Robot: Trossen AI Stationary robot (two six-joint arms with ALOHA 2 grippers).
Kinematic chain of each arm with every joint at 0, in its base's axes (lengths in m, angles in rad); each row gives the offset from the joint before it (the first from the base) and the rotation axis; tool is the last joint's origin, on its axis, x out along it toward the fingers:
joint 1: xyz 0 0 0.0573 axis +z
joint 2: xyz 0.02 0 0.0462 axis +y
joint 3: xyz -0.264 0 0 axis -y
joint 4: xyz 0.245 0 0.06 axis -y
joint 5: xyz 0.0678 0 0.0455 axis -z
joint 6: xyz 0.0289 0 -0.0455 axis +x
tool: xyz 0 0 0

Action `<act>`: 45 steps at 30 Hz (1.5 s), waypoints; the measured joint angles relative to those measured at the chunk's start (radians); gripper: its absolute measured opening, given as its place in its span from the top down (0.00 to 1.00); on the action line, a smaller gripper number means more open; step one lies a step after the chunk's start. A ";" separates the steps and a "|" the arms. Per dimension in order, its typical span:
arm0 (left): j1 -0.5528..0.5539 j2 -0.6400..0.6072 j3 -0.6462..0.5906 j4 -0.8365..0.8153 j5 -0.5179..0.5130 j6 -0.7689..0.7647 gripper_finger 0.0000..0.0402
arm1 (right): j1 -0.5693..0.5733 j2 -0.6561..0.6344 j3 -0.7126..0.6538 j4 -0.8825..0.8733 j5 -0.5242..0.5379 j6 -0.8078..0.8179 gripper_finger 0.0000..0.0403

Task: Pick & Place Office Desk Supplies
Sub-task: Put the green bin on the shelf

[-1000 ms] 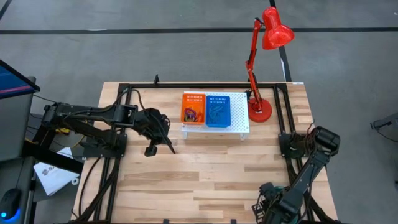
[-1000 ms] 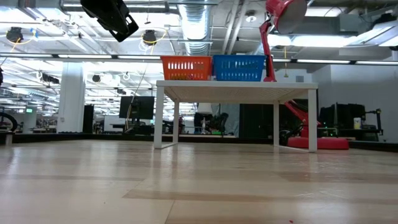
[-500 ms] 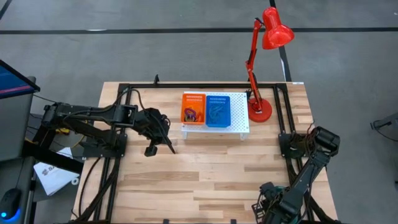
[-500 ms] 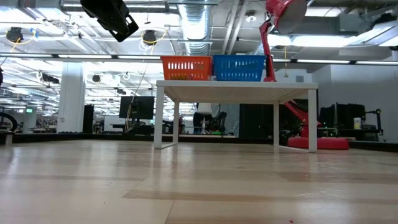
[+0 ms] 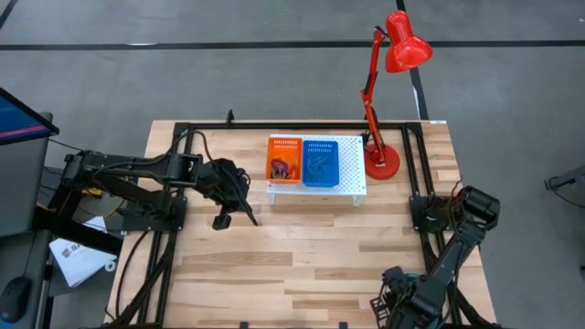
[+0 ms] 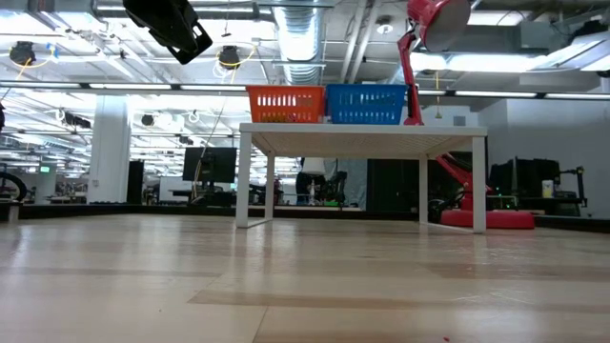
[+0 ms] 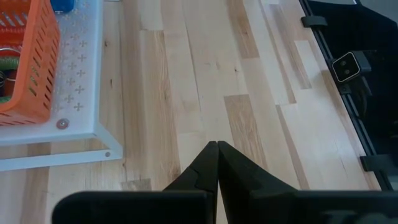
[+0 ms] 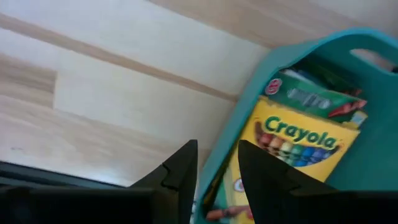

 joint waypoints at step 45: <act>-0.047 0.000 0.000 0.000 -0.013 0.000 1.00 | 0.014 0.034 -0.019 0.055 -0.021 0.029 0.65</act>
